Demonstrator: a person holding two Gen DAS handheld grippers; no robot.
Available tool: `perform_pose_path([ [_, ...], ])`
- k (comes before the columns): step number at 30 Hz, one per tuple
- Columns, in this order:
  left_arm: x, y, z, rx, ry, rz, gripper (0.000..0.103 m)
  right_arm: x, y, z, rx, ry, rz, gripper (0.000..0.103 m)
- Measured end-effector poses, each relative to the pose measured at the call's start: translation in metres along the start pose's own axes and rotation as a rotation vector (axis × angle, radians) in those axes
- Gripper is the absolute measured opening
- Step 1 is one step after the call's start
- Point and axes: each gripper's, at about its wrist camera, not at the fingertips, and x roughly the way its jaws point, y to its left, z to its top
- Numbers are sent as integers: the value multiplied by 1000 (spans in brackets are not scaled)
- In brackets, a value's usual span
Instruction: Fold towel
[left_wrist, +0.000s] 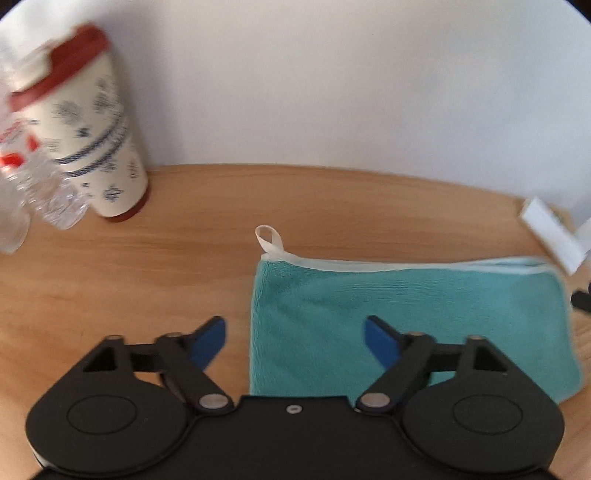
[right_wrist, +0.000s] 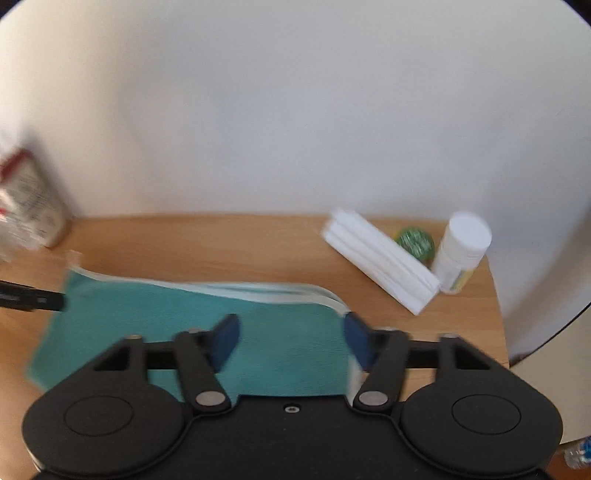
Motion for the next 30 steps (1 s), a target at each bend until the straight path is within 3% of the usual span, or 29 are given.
perform_pose_path([
  [1, -17, -2, -4, -4, -14, -7, 102, -14, 7, -1, -4, -11, -10, 80],
  [6, -86, -8, -28, -44, -13, -13, 102, -74, 36, -15, 34, 24, -72, 81],
  [12, -149, -31, -70, 34, 17, 13, 102, -125, 51, -35, 73, 106, -3, 81],
  [15, -177, -42, -91, 56, 7, 32, 102, -150, 54, -45, 66, 101, -30, 81],
  [21, -221, -65, -116, 91, -69, 96, 102, -187, 49, -59, 40, 78, -47, 81],
  [30, -238, -81, -133, 73, -71, 72, 102, -209, 41, -64, 27, 67, -36, 81],
])
